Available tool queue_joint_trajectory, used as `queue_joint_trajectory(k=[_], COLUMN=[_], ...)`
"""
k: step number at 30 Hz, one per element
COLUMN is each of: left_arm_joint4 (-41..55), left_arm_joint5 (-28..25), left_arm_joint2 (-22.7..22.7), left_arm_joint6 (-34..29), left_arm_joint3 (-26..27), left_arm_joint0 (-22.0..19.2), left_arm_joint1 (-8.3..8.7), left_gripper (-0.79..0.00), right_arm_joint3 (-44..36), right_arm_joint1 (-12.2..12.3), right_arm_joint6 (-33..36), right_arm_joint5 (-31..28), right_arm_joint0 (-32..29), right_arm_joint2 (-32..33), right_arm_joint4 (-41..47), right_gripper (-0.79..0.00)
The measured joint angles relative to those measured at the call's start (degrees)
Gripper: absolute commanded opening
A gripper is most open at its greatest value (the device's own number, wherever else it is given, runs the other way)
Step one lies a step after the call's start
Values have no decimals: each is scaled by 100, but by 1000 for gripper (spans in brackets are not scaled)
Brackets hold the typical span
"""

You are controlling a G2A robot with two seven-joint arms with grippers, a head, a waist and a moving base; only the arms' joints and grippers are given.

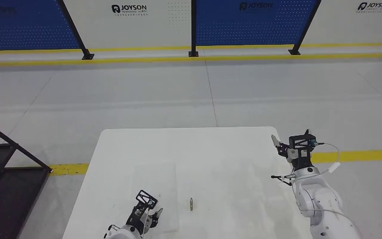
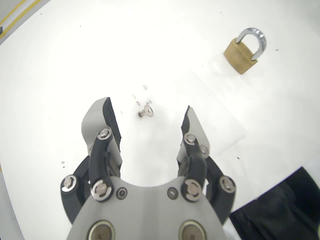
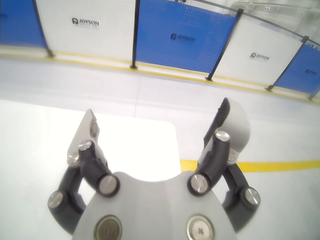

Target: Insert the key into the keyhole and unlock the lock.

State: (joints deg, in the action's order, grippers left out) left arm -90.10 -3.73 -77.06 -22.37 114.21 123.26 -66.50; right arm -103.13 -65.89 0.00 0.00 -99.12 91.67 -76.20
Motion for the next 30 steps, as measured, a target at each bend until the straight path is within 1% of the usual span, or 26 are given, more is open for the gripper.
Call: queue_joint_trajectory(k=[1,2,4,13,18,24,26,27,28,29,30], left_arm_joint4=[-31,-49,-85,-247,-214,-235,-244,-250,-256,-262,-268], left_arm_joint5=[57,100,146,290,341,366,366,366,369,373,379], left_arm_joint2=[30,66,145,402,442,462,467,469,469,469,469], left_arm_joint6=[-19,-36,-92,-240,-282,-301,-303,-299,-298,-297,-291], left_arm_joint3=[-37,-78,-169,-467,-579,-619,-620,-617,-614,-610,-607], left_arm_joint0=[-42,-81,-175,-477,-618,-669,-673,-672,-669,-666,-662], left_arm_joint1=[-5,-11,-22,-56,-69,-72,-72,-72,-71,-71,-70], left_gripper=[-332,-363,-400,-443,-505,-616,-680,-699,-763,-785,-785], right_arm_joint3=[0,0,0,0,0,0,0,0,0,0,0], right_arm_joint1=[0,0,0,0,0,0,0,0,0,0,0], right_arm_joint6=[0,0,0,0,0,0,0,0,0,0,0], right_arm_joint5=[0,0,0,0,0,0,0,0,0,0,0], right_arm_joint0=[0,0,0,0,0,0,0,0,0,0,0], right_arm_joint2=[0,0,0,0,0,0,0,0,0,0,0], right_arm_joint4=[0,0,0,0,0,0,0,0,0,0,0], right_gripper=[0,0,0,0,0,0,0,0,0,0,0])
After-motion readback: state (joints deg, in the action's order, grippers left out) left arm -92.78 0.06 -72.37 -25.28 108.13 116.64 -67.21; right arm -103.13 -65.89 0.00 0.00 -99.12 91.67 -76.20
